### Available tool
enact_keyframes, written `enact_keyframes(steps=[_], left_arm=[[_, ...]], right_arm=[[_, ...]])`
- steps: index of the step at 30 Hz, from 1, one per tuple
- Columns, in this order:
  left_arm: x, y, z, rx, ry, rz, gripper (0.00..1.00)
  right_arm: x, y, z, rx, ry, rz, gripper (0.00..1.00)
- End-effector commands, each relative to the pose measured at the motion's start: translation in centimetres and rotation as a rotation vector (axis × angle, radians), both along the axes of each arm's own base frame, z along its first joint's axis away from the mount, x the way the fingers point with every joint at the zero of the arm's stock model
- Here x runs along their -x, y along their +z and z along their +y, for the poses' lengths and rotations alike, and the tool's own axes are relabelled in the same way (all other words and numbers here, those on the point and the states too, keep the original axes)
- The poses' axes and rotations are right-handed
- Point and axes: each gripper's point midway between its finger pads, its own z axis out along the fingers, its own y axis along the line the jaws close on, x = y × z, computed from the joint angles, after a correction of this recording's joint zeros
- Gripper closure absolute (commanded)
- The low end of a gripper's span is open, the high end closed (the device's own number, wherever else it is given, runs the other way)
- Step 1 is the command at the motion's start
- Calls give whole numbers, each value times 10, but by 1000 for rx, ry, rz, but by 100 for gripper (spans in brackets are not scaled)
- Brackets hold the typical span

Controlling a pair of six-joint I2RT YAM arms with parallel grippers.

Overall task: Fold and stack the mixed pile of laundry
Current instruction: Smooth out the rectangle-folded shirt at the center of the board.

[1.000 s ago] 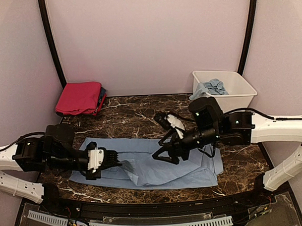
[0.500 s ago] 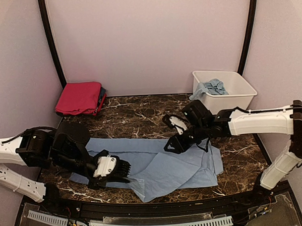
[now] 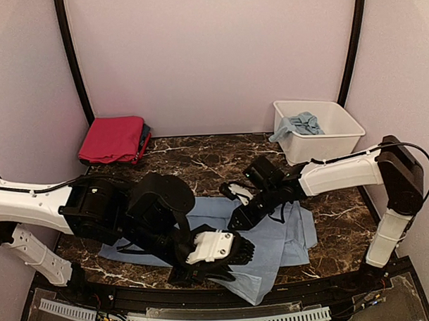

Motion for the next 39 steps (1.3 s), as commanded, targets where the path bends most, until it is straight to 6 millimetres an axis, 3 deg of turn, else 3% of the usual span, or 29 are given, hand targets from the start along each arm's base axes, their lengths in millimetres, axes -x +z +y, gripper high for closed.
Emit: enact_keyframes(steps=[1,4,6,10,11,12,13,16,19,24,30,35,39], left_arm=[[-22,14,-9,24,193,49,100],[-55,20,-8,78,364,83,100],[-84,21,3,98,498,133,100],[-138,23,40,158,760,182,100],[-156,12,53,153,852,203,100],[-164,18,63,190,893,222,100],[-180,6,76,185,972,252,100],[-207,0,112,227,1146,296,100],[-233,-21,148,237,1343,345,100],[-244,-63,182,191,1551,435,100],[-246,-110,217,110,1756,517,100],[-249,-124,239,102,1829,537,100],[-256,-121,250,152,1847,509,100]], right_arm=[[13,-12,14,-32,66,54,75],[17,-20,13,-15,72,91,76],[11,-9,12,-30,49,64,73],[-13,36,-3,-80,-36,-26,53],[-19,47,-8,-89,-60,-53,48],[-26,58,-14,-94,-88,-75,46],[-32,66,-22,-94,-116,-93,43],[-49,87,-46,-85,-201,-137,36],[-59,95,-68,-72,-268,-160,33],[-56,96,-81,-89,-290,-160,32],[-47,77,-78,-93,-269,-98,34],[-40,69,-72,-115,-248,-51,36],[-37,66,-72,-119,-249,-36,37]])
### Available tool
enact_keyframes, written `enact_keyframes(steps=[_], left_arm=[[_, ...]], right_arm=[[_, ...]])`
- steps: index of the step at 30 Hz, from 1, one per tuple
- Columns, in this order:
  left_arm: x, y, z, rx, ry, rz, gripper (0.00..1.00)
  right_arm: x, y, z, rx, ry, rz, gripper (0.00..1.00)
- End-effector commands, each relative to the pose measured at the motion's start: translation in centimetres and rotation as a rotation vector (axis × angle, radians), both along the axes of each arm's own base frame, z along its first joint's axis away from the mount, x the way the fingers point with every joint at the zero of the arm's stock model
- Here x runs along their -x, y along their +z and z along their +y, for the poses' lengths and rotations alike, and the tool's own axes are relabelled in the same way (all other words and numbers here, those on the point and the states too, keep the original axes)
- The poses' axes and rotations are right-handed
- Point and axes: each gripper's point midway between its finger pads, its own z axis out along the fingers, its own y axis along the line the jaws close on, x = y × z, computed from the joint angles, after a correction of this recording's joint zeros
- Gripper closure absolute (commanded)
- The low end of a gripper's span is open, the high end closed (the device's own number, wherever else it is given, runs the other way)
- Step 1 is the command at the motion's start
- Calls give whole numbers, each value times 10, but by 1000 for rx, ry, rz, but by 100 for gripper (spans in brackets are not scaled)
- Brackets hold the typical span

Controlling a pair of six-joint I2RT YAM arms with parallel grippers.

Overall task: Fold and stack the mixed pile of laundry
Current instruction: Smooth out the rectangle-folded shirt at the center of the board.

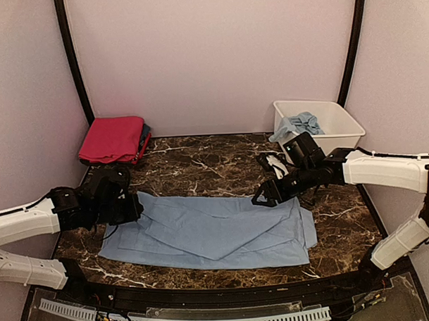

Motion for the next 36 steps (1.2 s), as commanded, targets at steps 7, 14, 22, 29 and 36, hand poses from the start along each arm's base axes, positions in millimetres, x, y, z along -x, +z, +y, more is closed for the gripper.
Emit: enact_keyframes(steps=[7,14,22,29,36], left_arm=[[-7,-1,35,34,125,-55,100],[8,22,-31,206,-266,-87,100],[63,77,-129,272,-808,-226,100],[69,125,-135,301,-884,-393,100],[68,148,-114,260,-830,-495,100]], right_arm=[[7,-7,7,-41,11,32,39],[5,-20,10,-24,16,55,40],[0,-24,10,-12,-3,48,40],[-4,-33,1,42,-31,35,40],[-11,-51,-4,101,-58,46,40]])
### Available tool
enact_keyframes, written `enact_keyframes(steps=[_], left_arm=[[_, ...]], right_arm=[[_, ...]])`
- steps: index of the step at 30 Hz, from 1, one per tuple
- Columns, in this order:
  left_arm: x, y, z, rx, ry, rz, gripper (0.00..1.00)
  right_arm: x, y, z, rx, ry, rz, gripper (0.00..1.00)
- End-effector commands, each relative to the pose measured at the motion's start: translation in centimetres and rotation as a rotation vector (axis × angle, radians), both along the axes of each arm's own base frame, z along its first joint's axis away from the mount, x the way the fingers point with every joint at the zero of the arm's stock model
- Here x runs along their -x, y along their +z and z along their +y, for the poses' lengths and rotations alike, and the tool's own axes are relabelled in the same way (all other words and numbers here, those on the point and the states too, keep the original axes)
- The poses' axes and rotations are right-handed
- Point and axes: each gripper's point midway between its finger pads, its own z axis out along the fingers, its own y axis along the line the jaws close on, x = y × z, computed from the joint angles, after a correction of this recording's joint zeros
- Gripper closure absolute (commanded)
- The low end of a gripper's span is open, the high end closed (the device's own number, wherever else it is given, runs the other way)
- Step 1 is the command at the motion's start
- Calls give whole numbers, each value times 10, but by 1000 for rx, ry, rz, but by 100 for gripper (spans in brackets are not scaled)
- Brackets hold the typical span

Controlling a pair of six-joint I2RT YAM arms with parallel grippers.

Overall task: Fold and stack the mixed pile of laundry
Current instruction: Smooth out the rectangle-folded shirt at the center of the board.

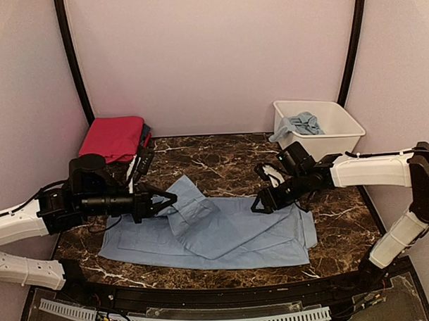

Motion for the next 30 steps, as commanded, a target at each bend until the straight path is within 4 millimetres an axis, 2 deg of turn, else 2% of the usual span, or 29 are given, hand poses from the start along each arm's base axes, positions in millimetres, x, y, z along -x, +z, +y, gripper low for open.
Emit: enact_keyframes(steps=[1,3,5,10,12,17,20,21,25,30], left_arm=[[2,31,10,27,5,-123,100],[6,41,14,50,-3,-153,100],[-3,43,20,43,66,-149,100],[-35,9,30,-86,244,-51,100],[-54,-8,47,-145,382,-12,100],[-75,-29,97,-147,636,88,100],[-76,-48,125,-143,758,138,100],[-76,-50,131,-135,780,145,100],[-69,-83,154,-192,876,227,100],[-65,-103,166,-224,946,296,100]], right_arm=[[-7,-11,-2,38,-19,-14,40],[-7,-14,-3,43,-22,-10,40],[-8,-16,-3,47,-26,-7,40],[-11,-8,-3,42,-34,-25,40],[-11,-3,-4,43,-38,-35,40],[-10,5,-5,41,-27,-53,40],[-9,5,-5,38,-16,-51,40],[-8,5,-5,39,-15,-49,40],[-5,-1,-4,37,-7,-30,41],[-5,-7,-2,35,1,-18,44]])
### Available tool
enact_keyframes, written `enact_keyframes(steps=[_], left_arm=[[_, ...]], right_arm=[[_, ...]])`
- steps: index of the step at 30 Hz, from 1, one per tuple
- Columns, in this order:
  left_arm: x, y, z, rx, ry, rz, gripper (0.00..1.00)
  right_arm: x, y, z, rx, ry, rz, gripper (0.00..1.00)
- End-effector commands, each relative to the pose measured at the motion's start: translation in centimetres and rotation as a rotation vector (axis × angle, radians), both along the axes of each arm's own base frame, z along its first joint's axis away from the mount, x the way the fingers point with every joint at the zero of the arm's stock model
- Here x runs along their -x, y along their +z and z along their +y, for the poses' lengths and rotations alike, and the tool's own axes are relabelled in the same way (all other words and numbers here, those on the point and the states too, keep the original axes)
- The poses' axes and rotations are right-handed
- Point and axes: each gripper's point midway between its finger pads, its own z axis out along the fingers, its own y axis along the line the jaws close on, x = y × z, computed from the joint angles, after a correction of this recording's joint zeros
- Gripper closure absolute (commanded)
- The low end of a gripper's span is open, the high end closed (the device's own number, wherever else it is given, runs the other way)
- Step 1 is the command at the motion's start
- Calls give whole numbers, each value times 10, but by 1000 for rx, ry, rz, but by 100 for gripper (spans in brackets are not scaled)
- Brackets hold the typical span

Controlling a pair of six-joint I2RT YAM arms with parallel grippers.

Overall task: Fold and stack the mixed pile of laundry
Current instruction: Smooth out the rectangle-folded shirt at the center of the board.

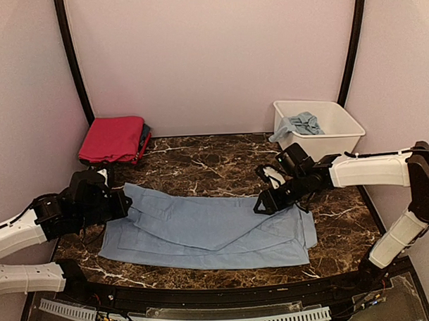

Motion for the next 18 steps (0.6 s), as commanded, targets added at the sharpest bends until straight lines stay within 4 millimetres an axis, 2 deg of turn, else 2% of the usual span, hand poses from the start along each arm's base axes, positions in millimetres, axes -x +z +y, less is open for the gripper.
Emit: enact_keyframes(steps=[1,3,4,7,8,11,13,14,15,16,17,18], left_arm=[[4,-26,21,-33,120,90,100],[4,-35,26,-58,160,126,98],[7,-46,33,-82,199,175,90],[8,-55,50,-132,289,237,78],[10,-60,59,-159,321,269,70],[12,-62,80,-173,420,300,56],[11,-56,90,-183,446,283,53],[6,-48,85,-162,424,247,52],[-4,-41,71,-135,348,207,50],[-5,-40,55,-88,265,212,49],[-17,-30,37,-63,179,153,49],[-17,-29,17,-16,82,161,49]], right_arm=[[-3,2,7,-20,17,-9,45],[-2,-3,7,-13,20,2,45],[-2,-5,7,-11,21,7,45],[-1,-4,8,-16,19,16,46],[0,-2,8,-21,20,16,46],[4,7,4,-29,14,11,45],[9,13,0,-40,-2,13,44],[12,18,-2,-50,-9,11,44],[15,21,-4,-60,-15,14,44],[18,24,-5,-69,-24,18,43],[21,26,-6,-81,-30,25,43],[24,28,-7,-95,-36,36,43]])
